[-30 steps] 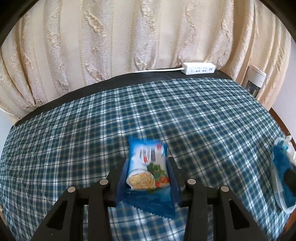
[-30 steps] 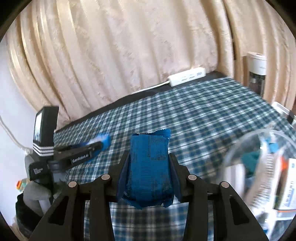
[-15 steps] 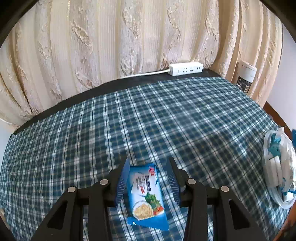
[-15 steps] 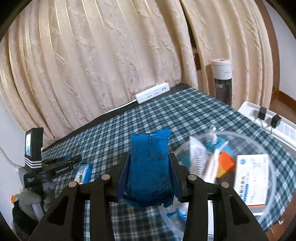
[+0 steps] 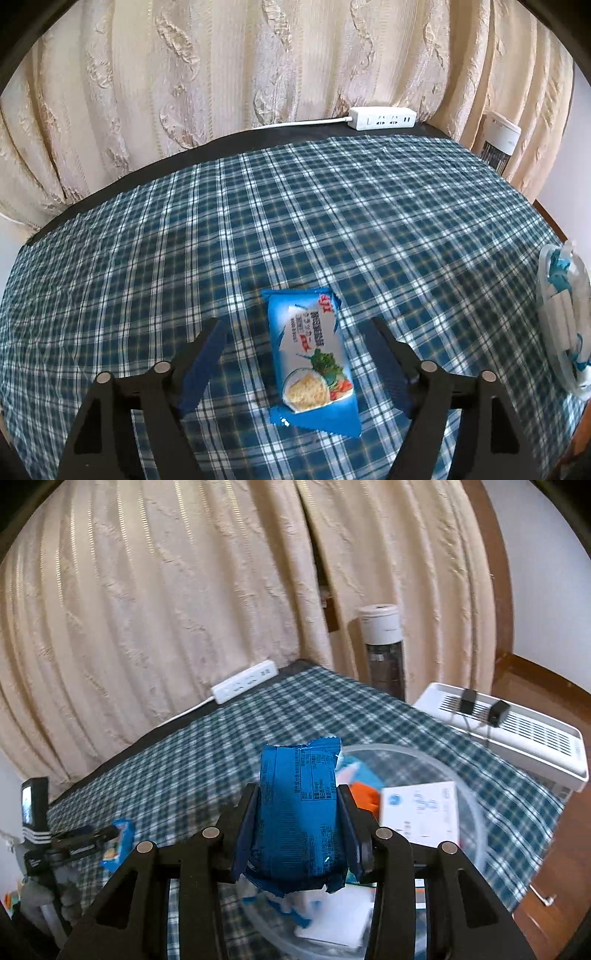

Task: Organize objects

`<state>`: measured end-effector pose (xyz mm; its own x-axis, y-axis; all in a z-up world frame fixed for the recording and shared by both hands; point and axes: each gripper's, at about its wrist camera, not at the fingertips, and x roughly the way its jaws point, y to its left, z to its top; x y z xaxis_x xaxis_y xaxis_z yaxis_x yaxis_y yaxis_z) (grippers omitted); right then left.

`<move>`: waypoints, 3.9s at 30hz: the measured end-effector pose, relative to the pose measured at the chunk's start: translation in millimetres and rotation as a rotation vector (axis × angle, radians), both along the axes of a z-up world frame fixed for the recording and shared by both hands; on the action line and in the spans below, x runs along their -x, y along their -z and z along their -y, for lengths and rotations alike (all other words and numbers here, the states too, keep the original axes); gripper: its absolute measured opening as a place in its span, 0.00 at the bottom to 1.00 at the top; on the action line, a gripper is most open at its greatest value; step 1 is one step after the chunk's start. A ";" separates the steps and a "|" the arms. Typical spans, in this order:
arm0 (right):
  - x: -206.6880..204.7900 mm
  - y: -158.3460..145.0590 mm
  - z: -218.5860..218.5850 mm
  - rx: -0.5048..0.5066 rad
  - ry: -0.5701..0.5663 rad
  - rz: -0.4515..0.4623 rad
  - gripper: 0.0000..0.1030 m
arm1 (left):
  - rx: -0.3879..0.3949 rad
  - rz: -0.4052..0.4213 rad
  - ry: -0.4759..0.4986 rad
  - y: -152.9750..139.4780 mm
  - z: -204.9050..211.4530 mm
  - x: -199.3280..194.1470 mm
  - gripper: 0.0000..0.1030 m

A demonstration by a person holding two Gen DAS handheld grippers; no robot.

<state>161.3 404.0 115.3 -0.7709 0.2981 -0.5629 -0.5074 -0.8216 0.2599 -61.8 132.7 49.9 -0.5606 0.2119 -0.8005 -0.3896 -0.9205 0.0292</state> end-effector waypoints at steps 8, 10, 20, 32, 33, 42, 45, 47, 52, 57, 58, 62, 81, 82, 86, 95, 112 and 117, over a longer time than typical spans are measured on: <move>-1.5 10.3 -5.5 -0.030 0.046 0.044 0.42 | 0.024 0.029 -0.009 16.3 3.8 1.0 0.79; -0.8 11.7 -6.2 -0.029 0.048 0.050 0.42 | 0.028 0.031 -0.009 19.0 3.1 0.9 0.79; -4.2 14.3 -11.5 -0.004 0.066 0.046 0.42 | 0.037 0.033 0.002 24.3 1.1 1.9 0.70; -7.8 11.3 -13.1 0.003 0.075 0.021 0.43 | 0.032 0.020 0.059 18.2 -9.4 -5.2 0.43; -9.1 11.0 -13.8 0.004 0.076 0.018 0.43 | 0.030 0.012 0.066 14.7 -12.6 -7.3 0.43; -21.5 10.4 -26.6 0.019 0.104 -0.008 0.43 | 0.024 -0.057 0.178 -15.1 -52.7 -32.6 0.43; -25.4 12.7 -32.1 0.026 0.109 -0.009 0.43 | 0.017 -0.073 0.225 -24.6 -71.4 -42.1 0.43; -28.2 14.8 -36.4 0.029 0.113 -0.007 0.43 | 0.004 -0.067 0.257 -29.7 -83.6 -46.3 0.43; -35.1 19.9 -46.9 0.040 0.119 -0.008 0.43 | -0.015 -0.061 0.347 -40.6 -121.7 -58.8 0.43; -43.5 25.3 -53.4 0.045 0.113 -0.006 0.43 | -0.021 -0.058 0.448 -49.2 -167.3 -73.4 0.43; -45.3 26.8 -54.9 0.048 0.113 -0.006 0.43 | -0.023 -0.058 0.464 -50.7 -174.3 -75.8 0.43; -49.1 31.4 -58.6 0.062 0.097 -0.004 0.43 | -0.026 -0.061 0.545 -57.1 -211.3 -89.5 0.43; -63.7 41.4 -76.8 0.101 0.098 -0.018 0.45 | -0.034 0.046 0.731 -44.5 -305.0 -110.4 0.43; -64.4 41.8 -77.7 0.102 0.099 -0.019 0.45 | -0.037 0.061 0.739 -43.1 -307.7 -109.3 0.43; -64.2 43.0 -80.3 0.106 0.102 -0.017 0.45 | -0.032 0.128 0.756 -30.9 -316.3 -107.6 0.44; -69.3 42.4 -83.6 0.109 0.114 -0.024 0.45 | -0.033 0.101 0.730 -32.9 -310.4 -110.0 0.85; -72.6 30.8 -68.3 0.086 0.108 -0.026 0.67 | -0.043 -0.102 0.583 -62.6 -258.3 -112.4 1.00; -78.0 23.7 -53.5 0.063 0.097 -0.023 0.77 | -0.044 -0.180 0.506 -70.9 -226.1 -114.5 1.00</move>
